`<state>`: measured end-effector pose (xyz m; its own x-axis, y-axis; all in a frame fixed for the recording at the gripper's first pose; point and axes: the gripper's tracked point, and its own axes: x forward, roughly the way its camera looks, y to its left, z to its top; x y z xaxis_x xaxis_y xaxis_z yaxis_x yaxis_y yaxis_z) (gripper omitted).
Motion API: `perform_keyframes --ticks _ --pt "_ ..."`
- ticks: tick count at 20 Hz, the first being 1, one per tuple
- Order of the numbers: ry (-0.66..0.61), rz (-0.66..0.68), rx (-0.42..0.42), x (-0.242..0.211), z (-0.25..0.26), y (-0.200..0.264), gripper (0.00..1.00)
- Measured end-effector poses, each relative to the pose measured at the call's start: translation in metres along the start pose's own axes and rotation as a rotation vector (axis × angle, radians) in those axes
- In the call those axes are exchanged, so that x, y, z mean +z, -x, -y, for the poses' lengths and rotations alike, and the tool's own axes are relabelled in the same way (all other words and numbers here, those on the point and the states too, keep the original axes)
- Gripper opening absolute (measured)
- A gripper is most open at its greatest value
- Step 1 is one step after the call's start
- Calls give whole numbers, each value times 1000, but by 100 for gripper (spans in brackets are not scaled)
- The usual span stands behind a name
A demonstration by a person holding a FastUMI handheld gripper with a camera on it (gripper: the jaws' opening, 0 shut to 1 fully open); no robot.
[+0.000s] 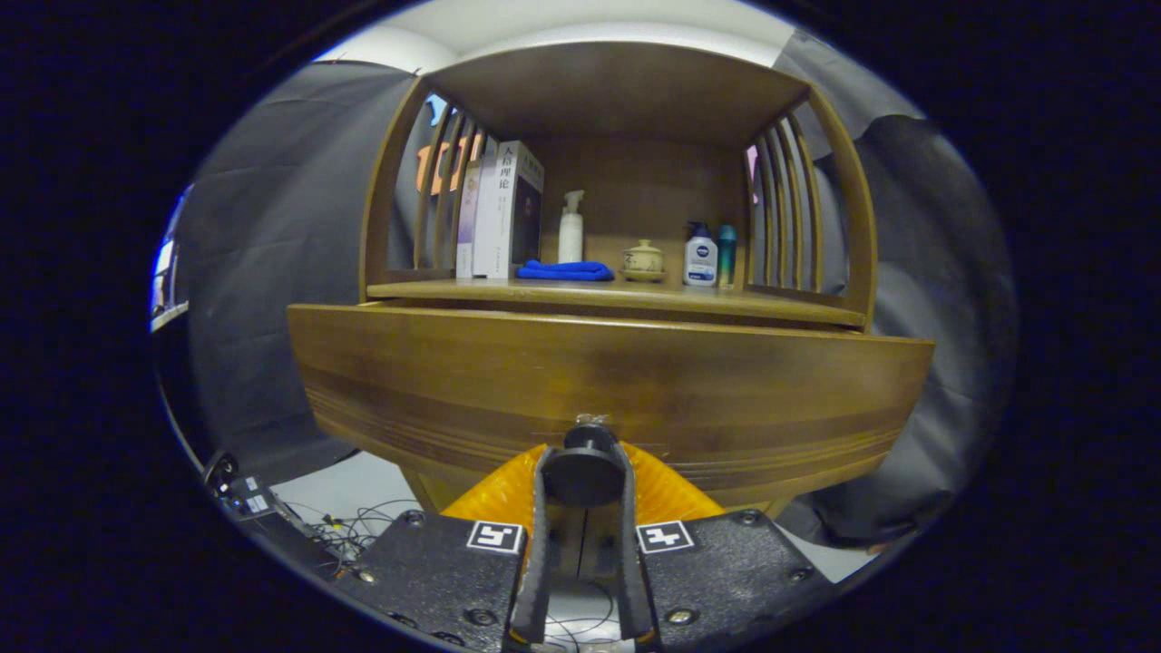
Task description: Pull open the drawer, take out the items inside it, and place them on the countertop above the cabinet.
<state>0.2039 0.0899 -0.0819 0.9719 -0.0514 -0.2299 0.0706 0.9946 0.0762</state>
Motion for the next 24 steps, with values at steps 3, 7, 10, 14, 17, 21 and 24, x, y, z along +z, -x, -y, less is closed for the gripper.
perform_keyframes --ticks 3,7,10,14,17,21,24 --pt "-3 10 -1 -5 -2 21 32" --pt "-19 15 7 -11 -4 45 32" --pt "-6 15 10 -15 -4 47 32" --pt "8 33 8 -15 -3 48 46" --pt "31 85 3 7 -2 56 86" --pt "137 230 -21 59 -5 74 99" --pt "180 288 -7 100 -9 80 99"
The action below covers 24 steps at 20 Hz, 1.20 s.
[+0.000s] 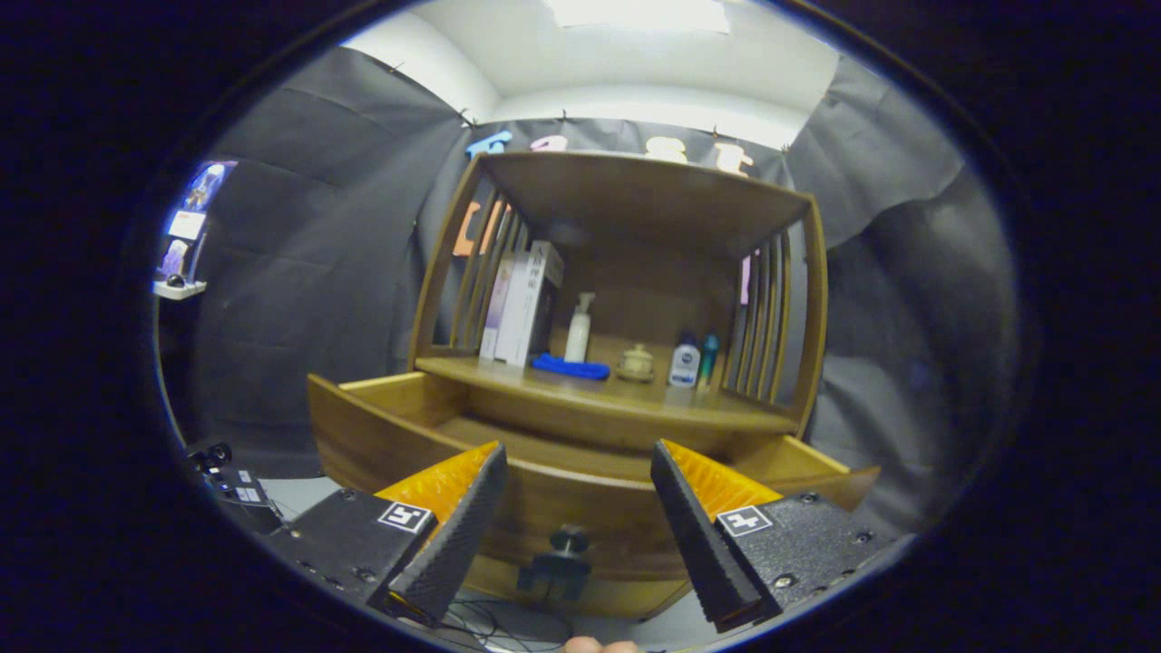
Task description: Pull open the drawer, take out the items inside it, and place them on the countertop above the cabinet.
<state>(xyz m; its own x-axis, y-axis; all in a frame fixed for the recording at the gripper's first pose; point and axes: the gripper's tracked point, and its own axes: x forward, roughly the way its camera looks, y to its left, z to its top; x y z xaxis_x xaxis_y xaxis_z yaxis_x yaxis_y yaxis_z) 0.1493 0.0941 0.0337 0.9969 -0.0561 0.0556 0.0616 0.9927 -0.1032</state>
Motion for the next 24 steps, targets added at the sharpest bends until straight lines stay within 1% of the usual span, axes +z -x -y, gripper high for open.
perform_keyframes --ticks 3,5,7,9,10,11,13,18,20,22,23,24 --pt "-13 4 29 31 5 -21 99" --pt "-46 -2 69 48 8 -38 100" --pt "-58 -59 83 51 17 -59 99" --pt "-58 -195 113 40 17 -78 99" --pt "-67 -276 141 31 14 -86 99" --pt "-84 -353 178 21 9 -88 99" --pt "-123 -465 205 6 1 -101 100" --pt "-191 -740 212 -43 -1 -113 99" --pt "-207 -838 196 -59 -5 -112 98" --pt "-241 -910 192 -71 -6 -114 95" --pt "-256 -937 192 -75 -5 -112 91" --pt "-266 -959 192 -79 -5 -112 91"
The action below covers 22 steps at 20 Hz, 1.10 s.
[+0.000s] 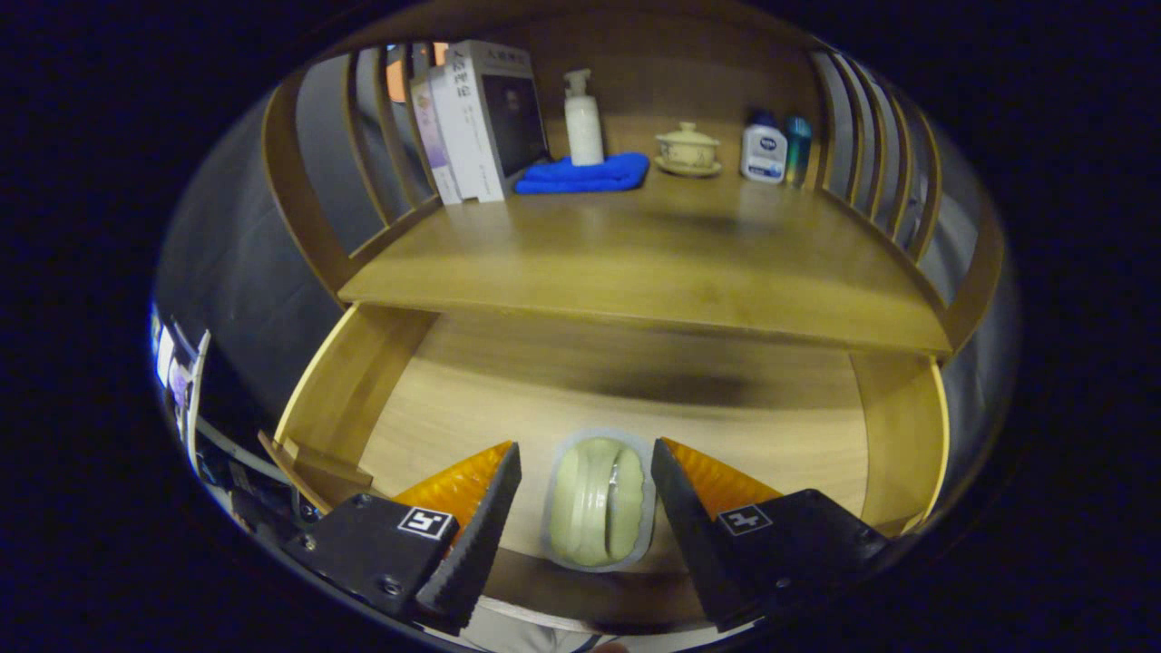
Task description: Pull open the drawer, take out the items inside it, and place them on the countertop above the cabinet.
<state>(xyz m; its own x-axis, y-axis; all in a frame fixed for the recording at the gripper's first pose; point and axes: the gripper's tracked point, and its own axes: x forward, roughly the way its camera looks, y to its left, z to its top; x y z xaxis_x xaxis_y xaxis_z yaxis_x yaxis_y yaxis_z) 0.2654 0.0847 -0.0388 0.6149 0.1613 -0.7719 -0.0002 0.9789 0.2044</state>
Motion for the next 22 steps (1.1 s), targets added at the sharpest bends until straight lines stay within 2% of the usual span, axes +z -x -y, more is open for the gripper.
perform_keyframes --ticks 6,10,14,17,22 --pt "69 -89 -35 -17 6 -13 82" --pt "76 -114 -19 -24 4 -18 68" --pt "64 -102 -37 -21 10 -18 26" --pt "64 -97 -28 -20 13 -18 21" --pt "53 -26 -28 -4 14 -4 20"
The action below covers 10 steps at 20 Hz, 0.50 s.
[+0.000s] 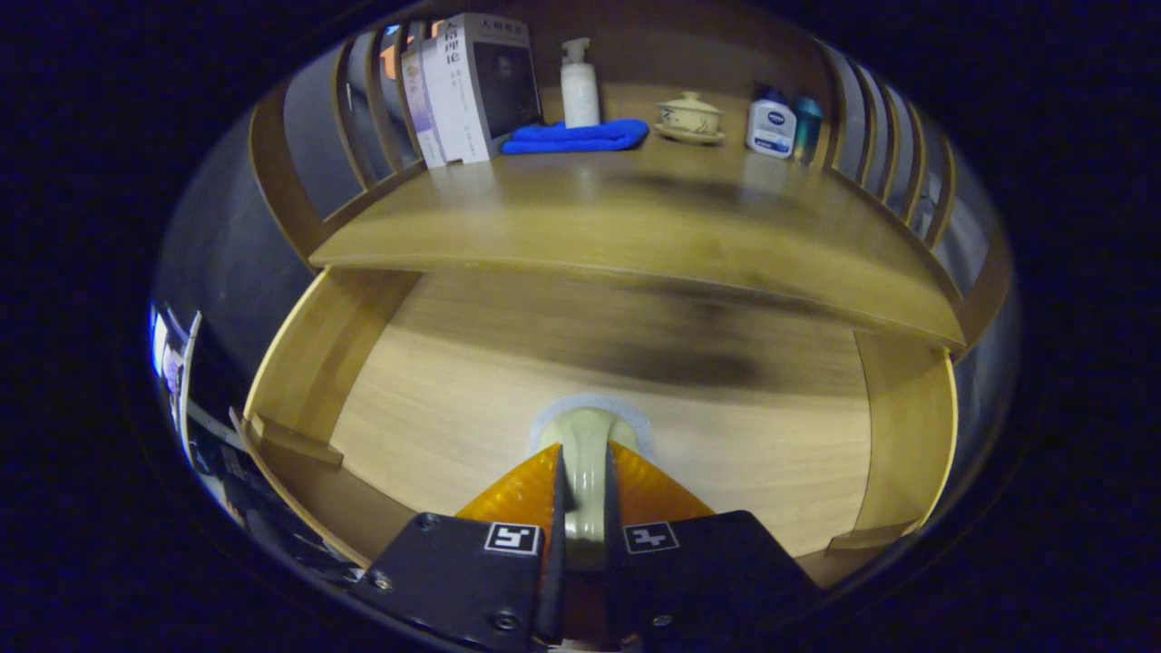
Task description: Pull open the drawer, take out the items inside it, and place them on the countertop above the cabinet.
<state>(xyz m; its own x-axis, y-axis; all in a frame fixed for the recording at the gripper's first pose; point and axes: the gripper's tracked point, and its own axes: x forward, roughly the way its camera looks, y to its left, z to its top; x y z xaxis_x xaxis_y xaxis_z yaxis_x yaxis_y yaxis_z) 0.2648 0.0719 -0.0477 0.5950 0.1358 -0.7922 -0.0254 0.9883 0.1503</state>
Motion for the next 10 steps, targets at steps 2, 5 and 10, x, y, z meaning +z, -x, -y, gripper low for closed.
perform_keyframes --ticks 2,5,10 --pt "11 38 -4 9 1 13 20" --pt "24 94 -13 25 2 34 20" --pt "23 157 -26 51 7 66 20"
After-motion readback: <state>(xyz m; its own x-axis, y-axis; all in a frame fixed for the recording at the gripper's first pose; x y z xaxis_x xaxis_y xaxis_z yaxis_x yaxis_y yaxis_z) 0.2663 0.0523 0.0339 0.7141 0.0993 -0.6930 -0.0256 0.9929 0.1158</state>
